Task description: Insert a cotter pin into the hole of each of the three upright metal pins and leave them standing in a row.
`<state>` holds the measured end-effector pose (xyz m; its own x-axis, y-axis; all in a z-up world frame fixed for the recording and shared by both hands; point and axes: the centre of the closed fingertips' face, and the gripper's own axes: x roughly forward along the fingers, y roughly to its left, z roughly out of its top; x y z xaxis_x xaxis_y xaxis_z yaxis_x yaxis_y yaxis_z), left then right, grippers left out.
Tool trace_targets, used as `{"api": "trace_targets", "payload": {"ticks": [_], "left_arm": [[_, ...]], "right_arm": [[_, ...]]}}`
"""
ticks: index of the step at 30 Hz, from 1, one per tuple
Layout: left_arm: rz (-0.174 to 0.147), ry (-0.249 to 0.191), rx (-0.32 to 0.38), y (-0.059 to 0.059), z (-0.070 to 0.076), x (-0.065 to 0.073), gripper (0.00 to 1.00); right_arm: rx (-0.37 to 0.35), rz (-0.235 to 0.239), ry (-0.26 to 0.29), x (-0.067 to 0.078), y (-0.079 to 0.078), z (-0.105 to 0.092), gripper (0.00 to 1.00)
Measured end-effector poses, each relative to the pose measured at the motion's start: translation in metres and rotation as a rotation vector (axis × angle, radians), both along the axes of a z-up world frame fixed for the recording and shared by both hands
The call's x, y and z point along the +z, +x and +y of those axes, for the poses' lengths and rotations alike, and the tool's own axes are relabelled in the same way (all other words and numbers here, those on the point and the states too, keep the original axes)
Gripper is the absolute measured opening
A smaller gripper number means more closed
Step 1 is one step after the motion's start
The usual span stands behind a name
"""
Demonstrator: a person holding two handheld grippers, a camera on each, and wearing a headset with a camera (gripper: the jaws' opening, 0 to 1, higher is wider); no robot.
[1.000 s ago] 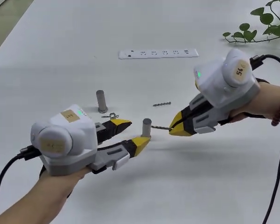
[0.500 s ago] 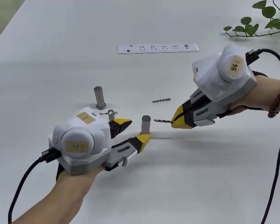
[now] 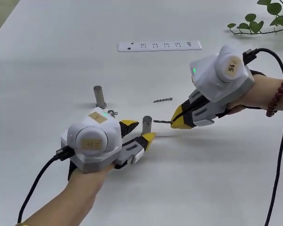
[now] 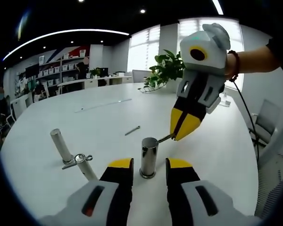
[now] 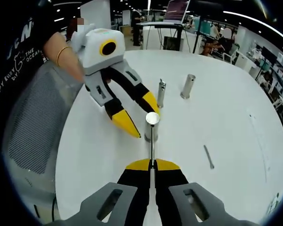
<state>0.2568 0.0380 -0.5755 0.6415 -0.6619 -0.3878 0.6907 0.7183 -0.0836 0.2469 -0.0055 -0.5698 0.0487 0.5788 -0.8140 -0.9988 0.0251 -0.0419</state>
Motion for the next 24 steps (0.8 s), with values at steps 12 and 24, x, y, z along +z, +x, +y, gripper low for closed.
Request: {"api": "trace_targets", "payload": {"ticks": [12,24], "left_arm": [[-0.001,0.019,-0.02,0.0058,-0.0074,-0.0086,0.14],[-0.014,0.035,-0.036,0.0086,-0.0074,-0.0093,0.1]], "right_arm": [[0.023,0.003,0.0,-0.0008,0.0009,0.0023,0.0],[0.047,-0.009,0.009,0.0008,0.004,0.0066,0.0]]}}
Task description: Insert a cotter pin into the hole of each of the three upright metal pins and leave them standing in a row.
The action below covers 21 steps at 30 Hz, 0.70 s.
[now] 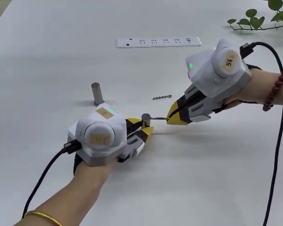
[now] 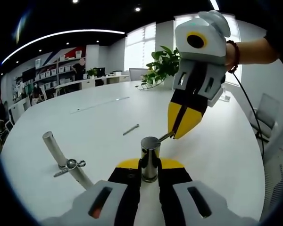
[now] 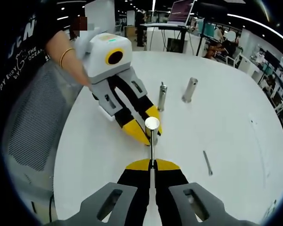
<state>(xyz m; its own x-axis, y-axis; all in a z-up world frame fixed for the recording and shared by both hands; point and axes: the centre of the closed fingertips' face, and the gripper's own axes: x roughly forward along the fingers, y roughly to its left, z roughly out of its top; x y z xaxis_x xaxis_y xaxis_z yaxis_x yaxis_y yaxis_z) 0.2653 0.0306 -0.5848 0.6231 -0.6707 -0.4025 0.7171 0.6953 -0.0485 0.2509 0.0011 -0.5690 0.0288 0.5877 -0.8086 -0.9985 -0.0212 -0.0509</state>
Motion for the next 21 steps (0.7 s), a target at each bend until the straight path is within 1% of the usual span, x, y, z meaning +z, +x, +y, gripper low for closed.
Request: {"api": "trace_targets", "payload": {"ticks": [5,9,14,21], "left_arm": [[-0.005,0.004,-0.02,0.0,0.0,0.0,0.1],[-0.011,0.009,-0.031,0.0,0.0,0.0,0.1],[-0.01,0.006,-0.036,0.0,-0.001,0.0,0.1],[-0.006,0.001,-0.035,0.0,0.0,0.0,0.1]], "right_arm": [[0.022,-0.013,-0.004,0.0,0.001,0.003,0.0],[0.033,-0.013,-0.001,0.001,0.0,0.004,0.0],[0.046,-0.02,0.002,0.003,0.0,0.009,0.0],[0.058,-0.024,0.0,0.002,0.003,0.012,0.0]]}}
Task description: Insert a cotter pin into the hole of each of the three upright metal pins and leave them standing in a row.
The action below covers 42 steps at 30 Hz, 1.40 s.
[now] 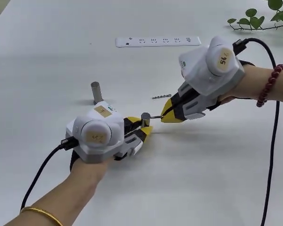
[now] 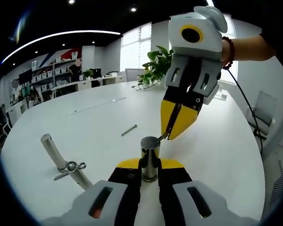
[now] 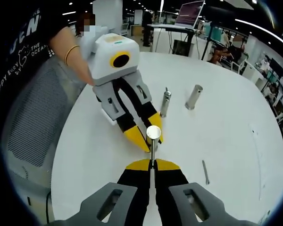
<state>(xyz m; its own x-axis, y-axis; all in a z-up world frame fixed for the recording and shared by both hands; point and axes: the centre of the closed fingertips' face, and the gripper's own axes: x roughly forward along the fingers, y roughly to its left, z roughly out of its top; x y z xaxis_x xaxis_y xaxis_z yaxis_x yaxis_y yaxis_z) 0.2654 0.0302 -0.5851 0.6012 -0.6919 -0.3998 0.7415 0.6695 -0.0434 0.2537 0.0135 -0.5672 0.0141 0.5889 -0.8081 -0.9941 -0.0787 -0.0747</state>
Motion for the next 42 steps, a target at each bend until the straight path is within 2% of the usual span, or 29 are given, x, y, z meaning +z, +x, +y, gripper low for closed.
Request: {"api": "trace_targets", "payload": {"ticks": [21,26,28,31,33,38,42], "left_arm": [[-0.002,0.0,0.003,0.001,0.0,0.0,0.1],[-0.002,0.001,0.005,0.001,0.0,0.0,0.1],[-0.001,0.0,0.005,0.001,0.0,0.0,0.1],[0.0,-0.001,0.008,0.0,0.0,0.0,0.1],[-0.001,-0.001,0.01,0.0,0.0,0.0,0.1],[0.002,-0.005,0.013,0.0,0.0,0.0,0.1],[0.002,-0.005,0.014,0.0,0.0,0.0,0.1]], "right_arm": [[0.008,-0.005,0.027,0.001,0.002,0.017,0.0],[-0.024,-0.002,0.036,0.001,0.005,0.018,0.0],[-0.039,-0.01,0.042,0.003,0.007,0.016,0.06],[-0.082,0.016,0.06,0.01,0.006,0.014,0.07],[-0.083,0.015,0.063,0.012,0.004,0.012,0.08],[-0.084,0.022,0.063,0.013,-0.002,0.009,0.0],[-0.077,0.024,0.06,0.011,-0.005,0.012,0.0]]}}
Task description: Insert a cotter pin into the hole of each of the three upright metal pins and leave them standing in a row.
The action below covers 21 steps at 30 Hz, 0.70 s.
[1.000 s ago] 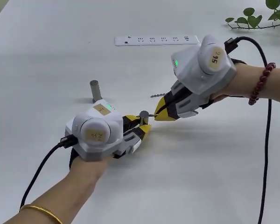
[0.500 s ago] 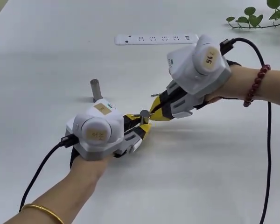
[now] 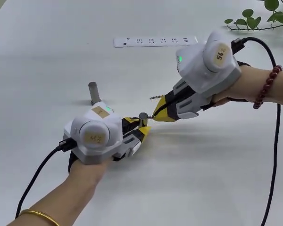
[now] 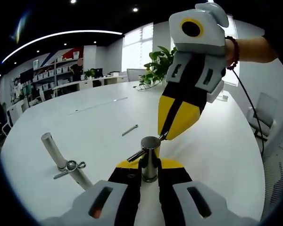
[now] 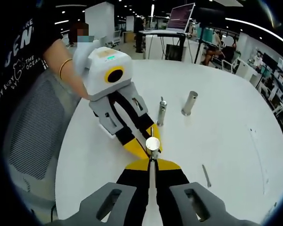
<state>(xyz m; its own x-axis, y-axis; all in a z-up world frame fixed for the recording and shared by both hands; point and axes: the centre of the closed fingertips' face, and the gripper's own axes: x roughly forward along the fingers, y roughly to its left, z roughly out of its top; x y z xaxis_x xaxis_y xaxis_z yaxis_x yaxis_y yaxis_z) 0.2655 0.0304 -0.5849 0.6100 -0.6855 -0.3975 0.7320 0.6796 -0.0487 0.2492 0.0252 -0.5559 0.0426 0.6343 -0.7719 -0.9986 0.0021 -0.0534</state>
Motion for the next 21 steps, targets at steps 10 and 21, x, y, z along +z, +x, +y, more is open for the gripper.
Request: {"api": "trace_targets", "payload": {"ticks": [10,21], "left_arm": [[0.001,-0.001,0.003,-0.0001,0.0001,0.0,0.1],[-0.001,0.004,0.004,0.0,-0.0002,0.0001,0.1]], "right_arm": [[0.016,-0.005,-0.004,-0.0012,0.0051,0.0027,0.0],[0.009,-0.004,-0.006,-0.0035,0.0061,0.0034,0.0]]}}
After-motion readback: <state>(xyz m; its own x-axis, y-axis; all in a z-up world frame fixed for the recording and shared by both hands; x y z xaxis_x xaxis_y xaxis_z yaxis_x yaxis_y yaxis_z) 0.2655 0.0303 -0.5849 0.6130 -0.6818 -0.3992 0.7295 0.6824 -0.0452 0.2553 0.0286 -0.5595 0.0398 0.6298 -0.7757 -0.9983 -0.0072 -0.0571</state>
